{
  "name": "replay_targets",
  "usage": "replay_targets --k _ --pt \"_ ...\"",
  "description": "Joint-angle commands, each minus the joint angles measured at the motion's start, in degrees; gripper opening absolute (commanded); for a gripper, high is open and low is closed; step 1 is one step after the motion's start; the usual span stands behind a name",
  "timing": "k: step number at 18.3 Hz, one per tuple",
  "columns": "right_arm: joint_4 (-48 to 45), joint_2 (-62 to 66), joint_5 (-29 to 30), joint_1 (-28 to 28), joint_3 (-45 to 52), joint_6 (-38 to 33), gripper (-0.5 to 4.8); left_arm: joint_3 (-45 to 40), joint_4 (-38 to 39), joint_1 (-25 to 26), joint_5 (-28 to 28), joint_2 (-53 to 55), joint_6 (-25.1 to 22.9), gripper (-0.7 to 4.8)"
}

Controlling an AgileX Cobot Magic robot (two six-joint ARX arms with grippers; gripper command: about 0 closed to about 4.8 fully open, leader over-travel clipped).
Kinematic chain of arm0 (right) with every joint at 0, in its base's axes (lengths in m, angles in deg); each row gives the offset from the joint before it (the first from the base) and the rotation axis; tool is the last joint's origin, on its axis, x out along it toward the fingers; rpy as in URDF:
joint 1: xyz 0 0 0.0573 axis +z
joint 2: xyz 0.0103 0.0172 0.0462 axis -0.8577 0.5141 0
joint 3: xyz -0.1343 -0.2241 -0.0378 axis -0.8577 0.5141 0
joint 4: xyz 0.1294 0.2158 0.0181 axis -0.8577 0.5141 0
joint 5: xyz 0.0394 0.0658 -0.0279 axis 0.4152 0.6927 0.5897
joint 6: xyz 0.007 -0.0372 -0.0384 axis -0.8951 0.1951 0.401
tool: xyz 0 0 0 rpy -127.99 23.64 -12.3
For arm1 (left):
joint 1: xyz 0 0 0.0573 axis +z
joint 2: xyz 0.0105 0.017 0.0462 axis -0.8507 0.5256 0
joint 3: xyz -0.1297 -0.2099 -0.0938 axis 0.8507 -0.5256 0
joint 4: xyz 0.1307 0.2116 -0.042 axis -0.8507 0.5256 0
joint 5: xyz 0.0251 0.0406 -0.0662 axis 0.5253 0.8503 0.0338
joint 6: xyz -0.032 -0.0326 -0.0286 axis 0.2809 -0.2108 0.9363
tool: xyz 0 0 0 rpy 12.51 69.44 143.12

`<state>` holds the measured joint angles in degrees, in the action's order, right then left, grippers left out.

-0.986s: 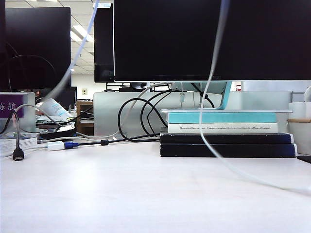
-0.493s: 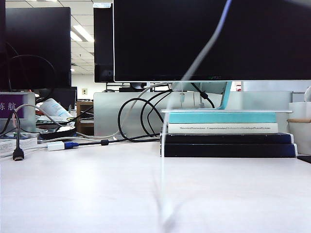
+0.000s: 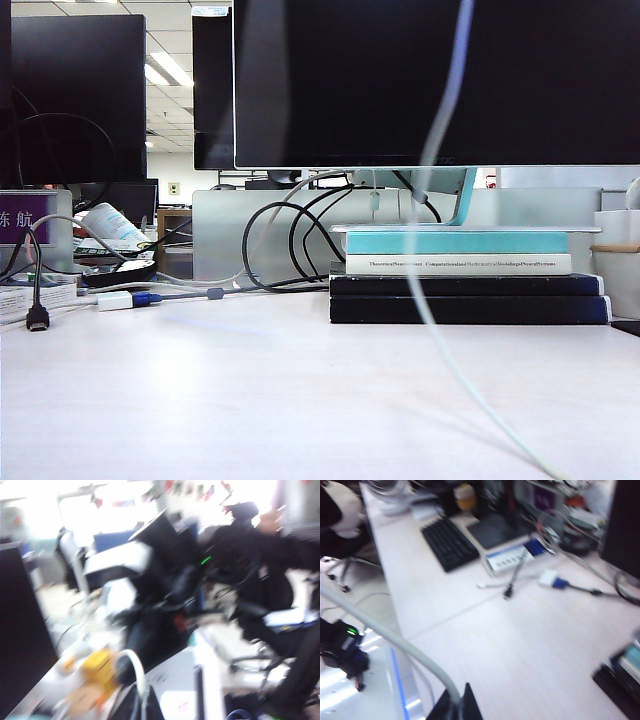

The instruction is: Unfold the white charging cable into a straight cable.

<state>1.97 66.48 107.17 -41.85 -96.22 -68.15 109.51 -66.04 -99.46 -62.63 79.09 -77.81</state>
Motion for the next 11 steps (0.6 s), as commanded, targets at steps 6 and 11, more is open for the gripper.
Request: replay_targets --k 6,11 --pt "1.25 -1.51 -7.19 -0.09 -0.22 2.16 -0.06 0.22 23.45 10.49 18.95 -0.92 -9.42 2.49" --pt "-1.14 -1.51 -6.80 -0.07 -0.24 2.08 -0.06 0.22 24.74 10.43 16.04 -0.92 -6.58 4.79"
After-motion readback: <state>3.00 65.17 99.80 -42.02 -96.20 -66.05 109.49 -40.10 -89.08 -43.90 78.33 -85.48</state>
